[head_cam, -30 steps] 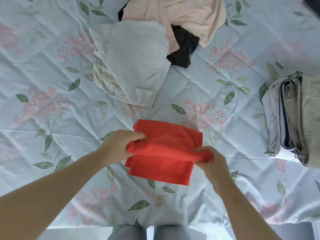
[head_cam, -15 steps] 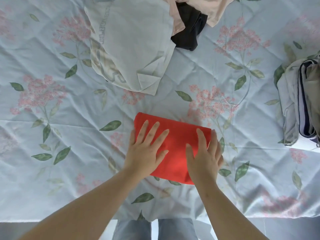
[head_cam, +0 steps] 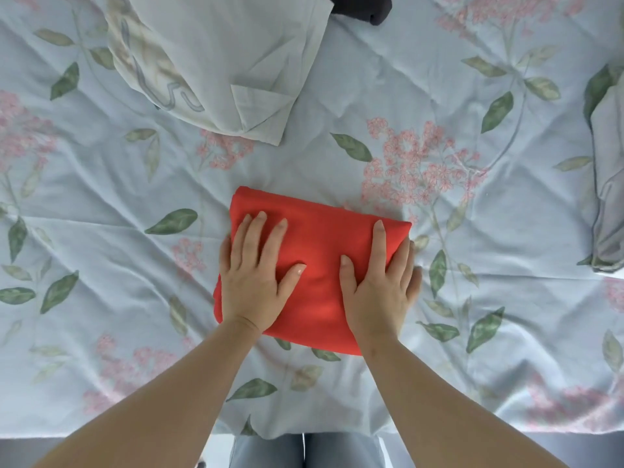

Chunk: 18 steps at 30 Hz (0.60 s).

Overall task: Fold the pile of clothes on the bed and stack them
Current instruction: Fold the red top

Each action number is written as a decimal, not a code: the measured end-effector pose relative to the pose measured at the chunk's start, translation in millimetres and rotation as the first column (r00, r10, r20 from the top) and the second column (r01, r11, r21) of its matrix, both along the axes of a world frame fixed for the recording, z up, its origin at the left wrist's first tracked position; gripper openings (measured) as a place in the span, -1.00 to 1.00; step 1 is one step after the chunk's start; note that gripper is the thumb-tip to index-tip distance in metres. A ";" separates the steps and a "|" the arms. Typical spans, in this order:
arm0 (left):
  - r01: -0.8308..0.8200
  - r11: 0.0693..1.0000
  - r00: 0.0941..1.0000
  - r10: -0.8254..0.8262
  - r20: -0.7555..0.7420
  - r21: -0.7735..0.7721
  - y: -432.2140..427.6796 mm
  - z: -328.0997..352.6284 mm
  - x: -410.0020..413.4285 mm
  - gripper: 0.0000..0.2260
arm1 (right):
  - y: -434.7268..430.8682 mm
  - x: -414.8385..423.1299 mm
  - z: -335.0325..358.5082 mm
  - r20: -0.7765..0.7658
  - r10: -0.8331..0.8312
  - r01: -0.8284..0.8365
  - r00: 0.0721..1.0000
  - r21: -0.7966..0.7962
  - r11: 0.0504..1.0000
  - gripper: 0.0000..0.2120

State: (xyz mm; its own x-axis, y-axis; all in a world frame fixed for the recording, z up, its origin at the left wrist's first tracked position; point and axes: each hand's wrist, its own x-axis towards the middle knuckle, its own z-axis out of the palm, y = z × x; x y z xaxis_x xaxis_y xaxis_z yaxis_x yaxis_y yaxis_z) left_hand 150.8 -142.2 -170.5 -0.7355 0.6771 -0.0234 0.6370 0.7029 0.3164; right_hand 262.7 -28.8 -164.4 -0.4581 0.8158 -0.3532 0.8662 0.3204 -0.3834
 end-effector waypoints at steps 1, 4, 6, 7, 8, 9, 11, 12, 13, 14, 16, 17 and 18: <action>-0.134 0.991 0.990 0.133 0.053 0.005 1.4 3.5 0.9 -0.34 | 0.1 0.9 2.6 -0.030 -0.021 0.021 0.999 -0.014 1.000 -0.35; -0.533 0.841 0.800 0.537 0.266 -0.096 4.4 15.2 3.7 -0.06 | -5.3 3.2 12.7 -0.132 -0.143 0.134 0.981 -0.073 0.988 -0.29; -0.637 0.748 0.664 0.656 0.359 -0.186 2.6 21.2 1.0 -0.05 | -8.3 3.9 20.5 -0.176 -0.298 0.271 0.938 -0.163 0.949 -0.19; -0.651 0.730 0.617 0.669 0.415 -0.209 0.2 23.8 -2.9 -0.10 | -8.3 3.8 25.0 -0.182 -0.403 0.356 0.897 -0.240 0.903 -0.14; -0.652 0.726 0.569 0.660 0.490 -0.221 -2.2 27.1 -8.1 -0.19 | -7.7 3.6 29.5 -0.162 -0.505 0.436 0.848 -0.328 0.838 -0.12; -0.639 0.730 0.511 0.638 0.576 -0.241 -4.4 30.6 -14.0 -0.30 | -6.6 3.7 34.2 -0.118 -0.586 0.498 0.802 -0.410 0.764 -0.14; -0.584 0.752 0.351 0.574 0.740 -0.306 -8.5 40.2 -25.2 -0.51 | -3.6 6.6 43.5 -0.027 -0.674 0.552 0.738 -0.550 0.627 -0.25; -0.558 0.762 0.255 0.534 0.806 -0.328 -10.2 46.9 -29.0 -0.59 | -1.9 8.8 48.9 -0.004 -0.703 0.556 0.711 -0.608 0.567 -0.31; -0.540 0.771 0.171 0.493 0.853 -0.338 -11.7 55.3 -30.8 -0.63 | -0.5 11.8 55.4 0.004 -0.728 0.552 0.686 -0.654 0.517 -0.35; -0.535 0.776 0.113 0.457 0.882 -0.333 -12.7 65.8 -31.1 -0.62 | 0.8 16.2 63.3 0.004 -0.748 0.547 0.664 -0.685 0.481 -0.38; -0.544 0.785 0.044 0.381 0.923 -0.298 -14.4 91.1 -29.8 -0.49 | 3.6 26.7 83.9 -0.003 -0.769 0.531 0.639 -0.721 0.444 -0.40; -0.543 0.793 0.016 0.338 0.941 -0.276 -15.4 105.2 -28.7 -0.44 | 4.7 32.8 97.0 -0.017 -0.776 0.514 0.630 -0.740 0.434 -0.41; -0.538 0.804 -0.011 0.293 0.956 -0.252 -16.4 120.7 -26.7 -0.42 | 5.3 38.7 111.3 -0.033 -0.783 0.493 0.621 -0.761 0.422 -0.42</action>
State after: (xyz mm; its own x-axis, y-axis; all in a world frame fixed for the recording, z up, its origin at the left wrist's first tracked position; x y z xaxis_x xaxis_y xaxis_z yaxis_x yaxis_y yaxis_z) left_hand 124.1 -158.6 -49.8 -0.3362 0.3415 -0.8777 -0.6520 0.5881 0.4786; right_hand 301.4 -23.4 -53.1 -0.0979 0.5419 -0.8348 0.4614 -0.7184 -0.5205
